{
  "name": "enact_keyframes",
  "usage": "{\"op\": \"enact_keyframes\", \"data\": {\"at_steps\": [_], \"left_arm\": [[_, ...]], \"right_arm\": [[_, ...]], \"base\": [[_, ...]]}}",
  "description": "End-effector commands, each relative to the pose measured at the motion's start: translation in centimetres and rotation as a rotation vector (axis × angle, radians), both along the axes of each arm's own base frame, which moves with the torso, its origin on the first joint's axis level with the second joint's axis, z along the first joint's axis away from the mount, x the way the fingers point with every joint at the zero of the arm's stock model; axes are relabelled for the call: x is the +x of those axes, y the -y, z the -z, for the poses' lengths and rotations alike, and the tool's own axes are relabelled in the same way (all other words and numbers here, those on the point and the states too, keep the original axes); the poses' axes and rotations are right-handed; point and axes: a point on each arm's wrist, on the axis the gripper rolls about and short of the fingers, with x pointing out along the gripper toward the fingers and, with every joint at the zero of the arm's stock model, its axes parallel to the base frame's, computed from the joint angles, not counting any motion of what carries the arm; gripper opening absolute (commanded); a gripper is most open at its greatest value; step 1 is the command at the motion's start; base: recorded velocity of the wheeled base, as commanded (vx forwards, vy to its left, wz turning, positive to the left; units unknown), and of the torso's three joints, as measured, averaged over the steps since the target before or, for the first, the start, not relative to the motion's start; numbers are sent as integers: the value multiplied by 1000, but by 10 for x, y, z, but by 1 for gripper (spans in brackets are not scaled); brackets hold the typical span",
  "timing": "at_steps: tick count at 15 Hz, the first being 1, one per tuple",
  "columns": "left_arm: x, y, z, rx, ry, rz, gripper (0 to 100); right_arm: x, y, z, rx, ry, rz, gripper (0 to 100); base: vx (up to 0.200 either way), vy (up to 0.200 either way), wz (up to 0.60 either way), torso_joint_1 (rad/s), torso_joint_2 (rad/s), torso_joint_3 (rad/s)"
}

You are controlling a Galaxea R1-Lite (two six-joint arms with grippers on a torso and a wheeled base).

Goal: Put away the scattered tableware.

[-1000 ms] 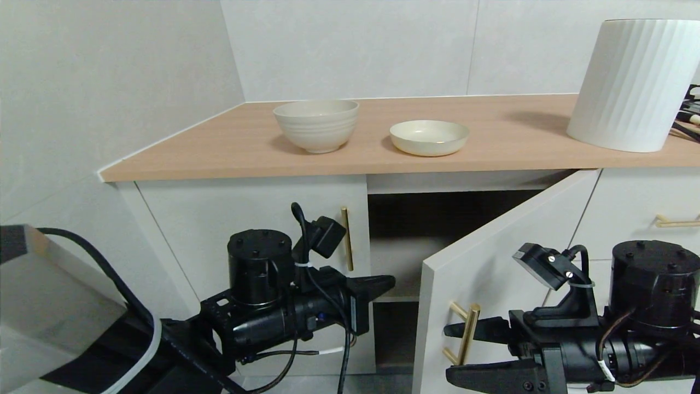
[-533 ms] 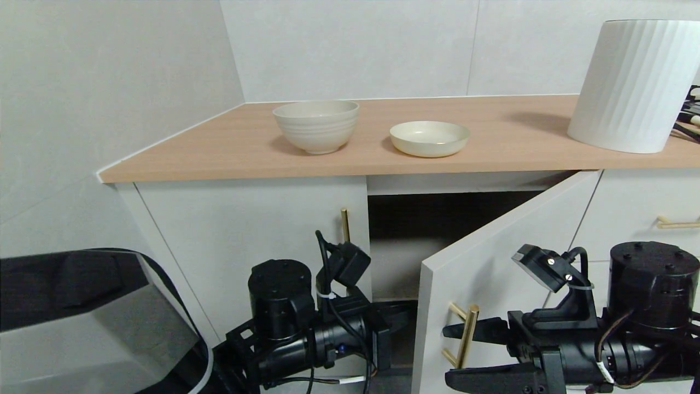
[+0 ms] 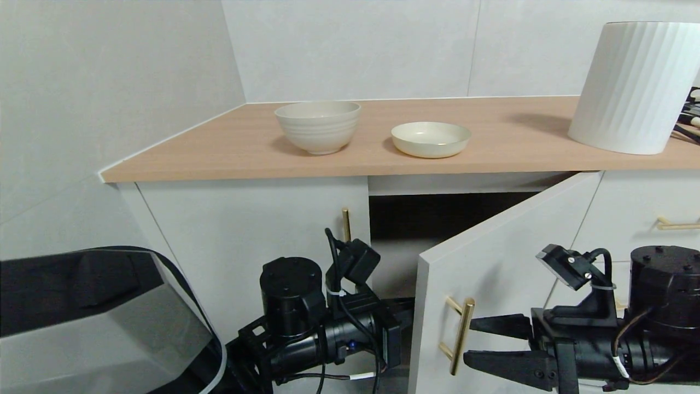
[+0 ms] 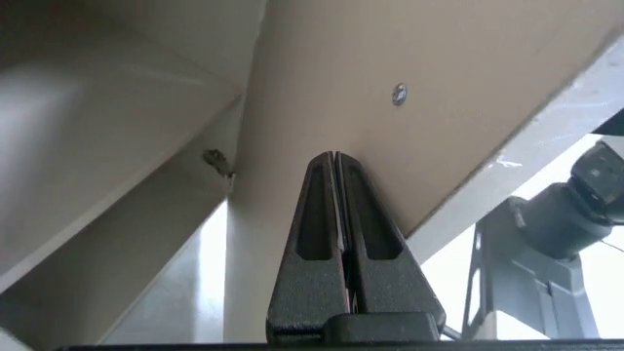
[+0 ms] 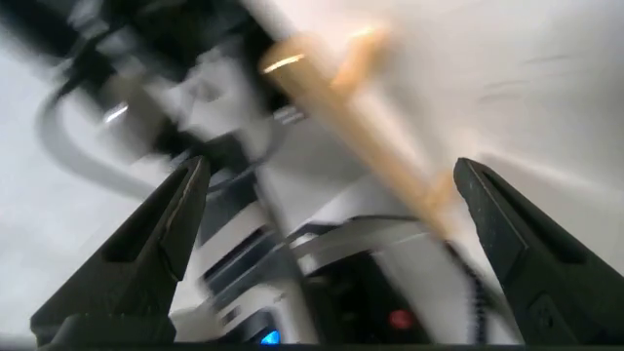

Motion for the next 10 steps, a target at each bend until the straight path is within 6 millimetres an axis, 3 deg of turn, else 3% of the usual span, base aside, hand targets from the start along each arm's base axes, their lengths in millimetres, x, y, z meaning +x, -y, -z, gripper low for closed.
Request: {"op": "enact_keyframes", "data": {"at_steps": [1,7,10], "left_arm": [[-2,2,-2,-5,4,11,0],[-1,7,-1,10,-22,13,0],[2,11,-4,16,-28,14,0]], "right_arm": [[-6,7,-1,-12,20,63,100],[-39,25,6,-45,40,60,100],[-45,29,8,-59,62,54,100]], "base": [[0,0,0,0,0,0],[0,0,0,0,0,0],[0,0,0,0,0,0]]}}
